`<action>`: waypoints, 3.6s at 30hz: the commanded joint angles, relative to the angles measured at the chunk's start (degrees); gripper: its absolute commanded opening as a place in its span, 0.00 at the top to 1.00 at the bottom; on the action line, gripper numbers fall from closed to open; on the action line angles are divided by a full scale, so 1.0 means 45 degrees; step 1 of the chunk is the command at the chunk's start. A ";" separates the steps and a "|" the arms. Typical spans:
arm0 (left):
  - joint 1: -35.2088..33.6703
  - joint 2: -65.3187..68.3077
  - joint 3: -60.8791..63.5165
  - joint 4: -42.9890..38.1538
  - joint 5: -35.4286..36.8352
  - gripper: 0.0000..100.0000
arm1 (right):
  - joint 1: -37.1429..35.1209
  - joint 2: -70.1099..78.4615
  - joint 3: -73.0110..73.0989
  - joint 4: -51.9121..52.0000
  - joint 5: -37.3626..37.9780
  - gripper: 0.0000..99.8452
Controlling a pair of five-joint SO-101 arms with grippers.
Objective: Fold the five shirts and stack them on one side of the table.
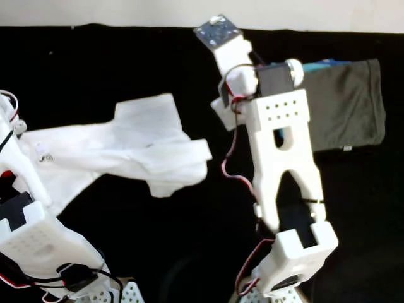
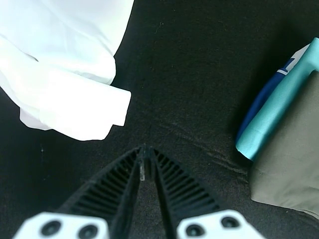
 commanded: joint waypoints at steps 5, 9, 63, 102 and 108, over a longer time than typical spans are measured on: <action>-0.0068 0.0186 -0.0107 -0.2696 0.0195 0.99 | 0.0107 -0.0674 0.0029 0.0088 0.0059 0.99; -0.0400 0.0322 -0.1123 -0.3165 0.2266 0.99 | 0.0107 -0.0674 0.0068 0.0088 0.0059 0.99; -0.6437 -0.6359 0.8996 0.0508 -0.6662 0.99 | -0.0791 -0.0674 0.0029 0.0088 0.0059 0.99; -0.6164 -0.6339 1.4623 -0.4786 -0.8635 0.82 | -0.0791 -0.0674 0.0029 0.0088 0.0117 0.99; -0.6867 -0.6418 1.4134 -0.4005 -0.8635 0.82 | -0.0791 -0.0694 0.0029 0.0088 0.0117 0.99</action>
